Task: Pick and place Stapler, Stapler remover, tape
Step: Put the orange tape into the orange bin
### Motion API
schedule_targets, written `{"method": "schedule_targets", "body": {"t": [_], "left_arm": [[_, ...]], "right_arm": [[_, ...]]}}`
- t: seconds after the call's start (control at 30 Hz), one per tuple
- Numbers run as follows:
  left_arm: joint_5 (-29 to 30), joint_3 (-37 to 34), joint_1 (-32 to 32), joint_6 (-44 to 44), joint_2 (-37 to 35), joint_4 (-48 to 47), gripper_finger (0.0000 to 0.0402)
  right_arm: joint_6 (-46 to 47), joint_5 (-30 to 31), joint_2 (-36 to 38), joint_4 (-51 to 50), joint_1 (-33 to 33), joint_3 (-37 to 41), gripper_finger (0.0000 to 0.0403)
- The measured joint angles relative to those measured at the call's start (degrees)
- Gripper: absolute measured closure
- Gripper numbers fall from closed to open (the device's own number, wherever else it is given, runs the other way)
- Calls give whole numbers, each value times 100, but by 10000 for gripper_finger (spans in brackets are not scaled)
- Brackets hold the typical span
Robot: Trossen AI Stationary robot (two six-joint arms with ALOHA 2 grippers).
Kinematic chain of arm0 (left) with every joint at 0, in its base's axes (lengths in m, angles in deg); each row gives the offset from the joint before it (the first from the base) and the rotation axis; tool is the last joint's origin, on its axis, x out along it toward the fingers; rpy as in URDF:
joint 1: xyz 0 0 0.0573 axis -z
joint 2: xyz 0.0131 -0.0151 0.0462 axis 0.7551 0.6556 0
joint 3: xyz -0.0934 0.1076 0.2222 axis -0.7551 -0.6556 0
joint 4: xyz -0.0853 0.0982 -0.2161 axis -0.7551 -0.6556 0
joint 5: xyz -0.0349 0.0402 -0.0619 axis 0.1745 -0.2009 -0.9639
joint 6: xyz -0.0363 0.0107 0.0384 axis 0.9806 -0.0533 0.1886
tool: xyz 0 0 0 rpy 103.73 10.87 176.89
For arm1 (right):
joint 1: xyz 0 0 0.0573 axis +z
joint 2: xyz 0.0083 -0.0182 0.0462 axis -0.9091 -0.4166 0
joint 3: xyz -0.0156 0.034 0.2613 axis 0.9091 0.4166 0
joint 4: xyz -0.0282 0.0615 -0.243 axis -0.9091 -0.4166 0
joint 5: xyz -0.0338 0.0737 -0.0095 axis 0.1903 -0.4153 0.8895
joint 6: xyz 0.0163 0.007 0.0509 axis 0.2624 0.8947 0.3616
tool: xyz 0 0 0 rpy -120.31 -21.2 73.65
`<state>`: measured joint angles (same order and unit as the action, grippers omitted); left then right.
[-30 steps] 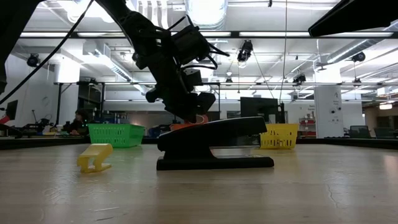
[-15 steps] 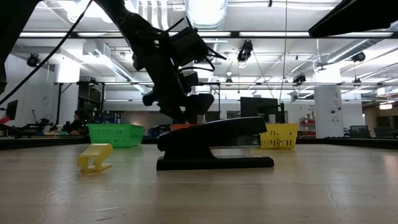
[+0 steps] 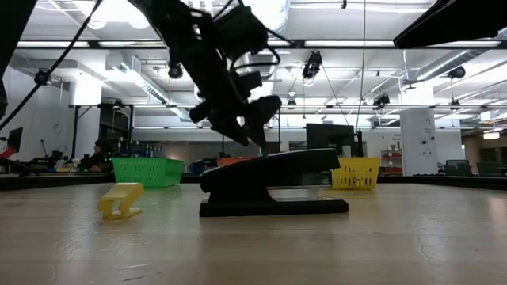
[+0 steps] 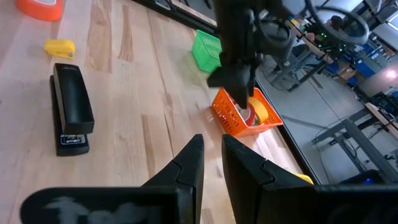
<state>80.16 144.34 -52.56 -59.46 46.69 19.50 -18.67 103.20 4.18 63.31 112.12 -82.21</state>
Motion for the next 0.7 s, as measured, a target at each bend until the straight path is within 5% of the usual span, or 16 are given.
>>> {"method": "schedule_targets", "body": {"t": [0.57,0.7], "left_arm": [[-139,-11,1284,50,-475,-1419,188],[-623,-11,1554,76,-476,-1721,188]], "right_arm": [[4,-7,0,12,0,15,351],[4,-7,0,14,0,20,351]]}}
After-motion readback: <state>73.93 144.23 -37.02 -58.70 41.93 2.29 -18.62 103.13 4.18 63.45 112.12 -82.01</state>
